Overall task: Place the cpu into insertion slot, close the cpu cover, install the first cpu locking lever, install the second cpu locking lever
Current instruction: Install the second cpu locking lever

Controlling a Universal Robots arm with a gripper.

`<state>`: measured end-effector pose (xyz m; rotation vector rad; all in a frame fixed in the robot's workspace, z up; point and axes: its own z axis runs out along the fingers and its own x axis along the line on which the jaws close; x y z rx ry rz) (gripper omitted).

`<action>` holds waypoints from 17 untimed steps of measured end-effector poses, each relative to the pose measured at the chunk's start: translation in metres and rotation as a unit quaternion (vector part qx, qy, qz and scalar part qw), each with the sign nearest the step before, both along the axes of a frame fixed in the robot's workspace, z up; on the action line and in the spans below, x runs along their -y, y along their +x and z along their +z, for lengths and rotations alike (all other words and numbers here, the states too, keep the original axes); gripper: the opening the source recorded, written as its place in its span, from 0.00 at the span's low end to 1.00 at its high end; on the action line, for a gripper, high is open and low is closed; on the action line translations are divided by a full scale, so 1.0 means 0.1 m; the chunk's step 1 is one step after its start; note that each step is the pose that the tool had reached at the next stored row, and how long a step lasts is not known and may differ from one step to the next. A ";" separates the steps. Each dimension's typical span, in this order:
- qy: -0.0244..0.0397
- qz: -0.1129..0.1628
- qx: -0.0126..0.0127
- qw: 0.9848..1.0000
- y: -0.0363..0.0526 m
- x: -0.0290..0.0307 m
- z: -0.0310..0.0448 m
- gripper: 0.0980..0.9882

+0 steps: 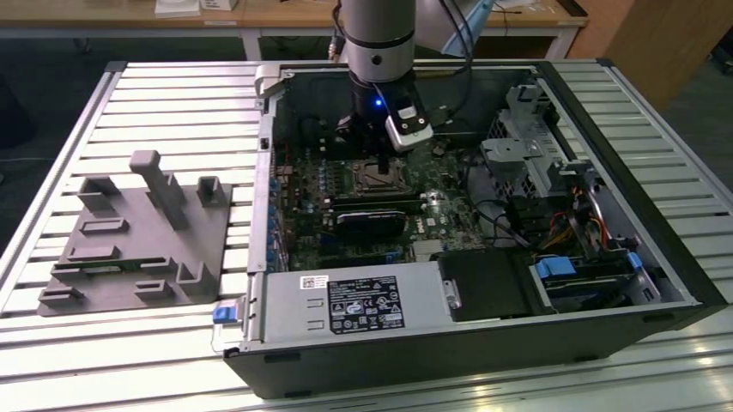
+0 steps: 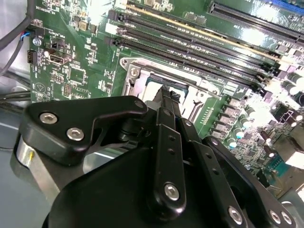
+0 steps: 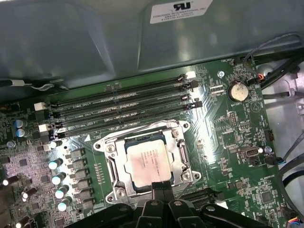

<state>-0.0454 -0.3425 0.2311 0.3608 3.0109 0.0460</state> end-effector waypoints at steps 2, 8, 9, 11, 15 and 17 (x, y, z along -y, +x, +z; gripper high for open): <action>0.000 0.000 0.000 1.000 0.004 0.018 0.000 0.01; 0.000 0.000 0.000 1.000 0.015 0.079 -0.001 0.01; 0.000 0.000 0.000 1.000 0.015 0.091 0.000 0.01; 0.000 0.000 0.000 1.000 0.015 0.115 0.000 0.01; 0.000 0.001 0.000 1.000 0.015 0.162 0.000 0.01; 0.000 0.003 0.000 1.000 0.015 0.183 0.000 0.01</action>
